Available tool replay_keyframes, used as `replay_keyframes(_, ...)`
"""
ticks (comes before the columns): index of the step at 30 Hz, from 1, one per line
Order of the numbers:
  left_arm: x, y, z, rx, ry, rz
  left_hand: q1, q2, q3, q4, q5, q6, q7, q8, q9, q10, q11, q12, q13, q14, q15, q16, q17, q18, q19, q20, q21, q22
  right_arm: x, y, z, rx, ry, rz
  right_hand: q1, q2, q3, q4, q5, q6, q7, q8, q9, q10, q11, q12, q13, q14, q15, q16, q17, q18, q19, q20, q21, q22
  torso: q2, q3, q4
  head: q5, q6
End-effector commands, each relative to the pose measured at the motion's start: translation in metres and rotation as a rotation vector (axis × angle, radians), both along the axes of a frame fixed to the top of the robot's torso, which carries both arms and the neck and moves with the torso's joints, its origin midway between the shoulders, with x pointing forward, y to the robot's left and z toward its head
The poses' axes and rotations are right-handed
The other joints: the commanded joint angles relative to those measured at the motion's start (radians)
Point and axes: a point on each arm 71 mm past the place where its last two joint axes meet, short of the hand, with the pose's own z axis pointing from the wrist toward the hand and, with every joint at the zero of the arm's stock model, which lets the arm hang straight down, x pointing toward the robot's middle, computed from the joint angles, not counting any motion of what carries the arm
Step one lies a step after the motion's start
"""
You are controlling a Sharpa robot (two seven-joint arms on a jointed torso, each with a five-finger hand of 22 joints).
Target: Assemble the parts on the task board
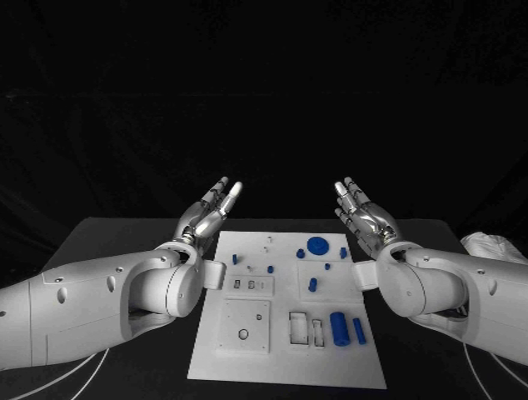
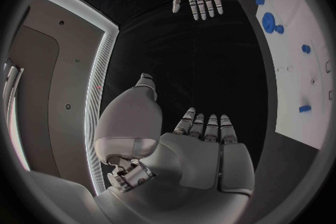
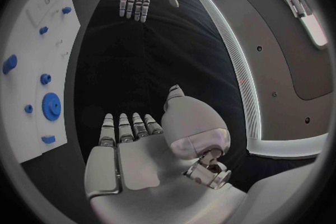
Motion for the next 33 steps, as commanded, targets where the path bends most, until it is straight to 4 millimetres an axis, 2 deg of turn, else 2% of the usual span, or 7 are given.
replay_keyframes(1, -0.001, -0.007, 0.007, -0.118, -0.017, -0.084, 0.011, -0.002, 0.001, 0.005, 0.003, 0.007, -0.003, 0.004, 0.001, 0.000, -0.011, -0.003, -0.002, -0.001, -0.095, -0.004, -0.002, 0.011, 0.000, -0.013, -0.004, -0.001, -0.004, 0.009, 0.002, 0.103, 0.054, 0.153, 0.067, -0.002, -0.021, 0.009, -0.003, 0.023, 0.005, 0.005, 0.004, 0.000, 0.051, -0.004, -0.001, 0.000, -0.030, -0.003, -0.002, 0.027, 0.000, 0.027, -0.004, -0.001, 0.001, 0.0001, 0.0006, 0.000, 0.000)
replay_keyframes(4, -0.001, -0.008, 0.007, -0.122, -0.017, -0.090, 0.013, 0.001, 0.007, 0.005, 0.003, 0.007, -0.004, 0.004, 0.001, 0.000, -0.009, -0.003, -0.002, -0.001, -0.087, -0.004, -0.002, 0.017, 0.000, 0.010, -0.004, -0.001, -0.005, 0.008, 0.004, 0.114, 0.063, 0.180, 0.080, -0.006, -0.025, 0.009, -0.011, 0.035, 0.009, 0.007, 0.006, 0.000, 0.059, -0.004, -0.001, 0.000, 0.080, -0.003, -0.002, 0.024, 0.000, 0.093, -0.004, -0.001, 0.001, 0.0001, 0.0006, 0.000, 0.000)
replay_keyframes(9, -0.004, 0.005, 0.009, -0.142, -0.033, -0.092, 0.059, 0.025, 0.023, 0.004, 0.005, 0.048, 0.006, 0.010, 0.006, 0.005, 0.012, -0.001, 0.000, -0.001, -0.046, -0.004, -0.002, 0.027, 0.003, 0.169, -0.001, 0.002, -0.003, 0.014, 0.003, 0.103, 0.057, 0.279, 0.128, -0.021, -0.022, 0.001, 0.000, 0.047, 0.032, 0.009, 0.009, 0.000, 0.097, -0.004, -0.001, 0.000, 0.157, -0.003, -0.002, 0.028, 0.011, 0.210, 0.007, 0.007, 0.007, -0.0093, -0.0133, 0.010, -0.029)
replay_keyframes(15, -0.005, 0.007, 0.011, -0.149, -0.049, -0.102, 0.152, 0.089, 0.020, -0.002, 0.086, 0.138, 0.024, 0.025, 0.015, 0.150, 0.106, 0.069, 0.039, 0.232, 0.073, 0.212, 0.085, 0.042, 0.214, 0.265, 0.137, 0.079, -0.004, 0.006, 0.007, -0.010, -0.003, 0.243, 0.312, -0.035, 0.043, -0.128, 0.194, 0.125, 0.090, 0.029, 0.027, 0.098, 0.186, 0.114, 0.078, 0.476, 0.223, 0.352, 0.188, 0.019, 0.595, 0.221, 0.355, 0.180, 0.023, -0.0007, -0.0064, 0.003, -0.046)
replay_keyframes(21, -0.009, 0.013, 0.016, -0.141, -0.069, -0.125, 0.256, 0.124, -0.016, -0.003, 0.189, 0.205, 0.054, 0.031, 0.021, 0.276, 0.191, 0.247, 0.081, 0.517, 0.150, 0.463, 0.145, 0.044, 0.577, 0.282, 0.332, 0.159, -0.002, -0.006, 0.028, -0.185, -0.120, 0.215, 0.449, -0.057, 0.110, -0.232, 0.223, 0.419, 0.171, 0.126, 0.101, 0.341, 0.270, 0.436, 0.216, 0.830, 0.154, 0.603, 0.267, 0.033, 0.906, 0.166, 0.543, 0.265, 0.039, 0.0066, 0.0036, 0.003, -0.092)
replay_keyframes(29, -0.016, 0.024, 0.042, -0.069, -0.166, -0.146, 0.370, 0.139, -0.050, -0.002, 0.313, 0.306, 0.099, 0.046, 0.030, 0.397, 0.245, 0.444, 0.109, 0.714, 0.168, 0.632, 0.172, 0.041, 0.804, 0.274, 0.465, 0.203, 0.000, -0.015, 0.091, -0.683, -0.360, 0.362, 0.413, -0.109, 0.100, -0.215, 0.081, 0.625, 0.191, 0.248, 0.153, 0.457, 0.229, 0.601, 0.253, 1.015, 0.088, 0.804, 0.332, 0.034, 1.036, 0.105, 0.731, 0.384, 0.095, 0.0105, 0.0312, -0.019, -0.131)
replay_keyframes(33, -0.022, 0.030, 0.054, -0.045, -0.195, -0.149, 0.406, 0.139, -0.059, -0.002, 0.356, 0.350, 0.124, 0.053, 0.031, 0.417, 0.255, 0.485, 0.104, 0.735, 0.170, 0.656, 0.164, 0.039, 0.826, 0.272, 0.483, 0.210, 0.003, -0.007, 0.119, -0.985, -0.508, 0.429, 0.418, -0.128, 0.112, -0.196, 0.169, 0.712, 0.180, 0.254, 0.183, 0.555, 0.201, 0.626, 0.252, 1.079, 0.060, 0.929, 0.399, 0.008, 1.137, 0.071, 0.966, 0.649, 0.121, 0.0159, 0.0385, -0.025, -0.143)
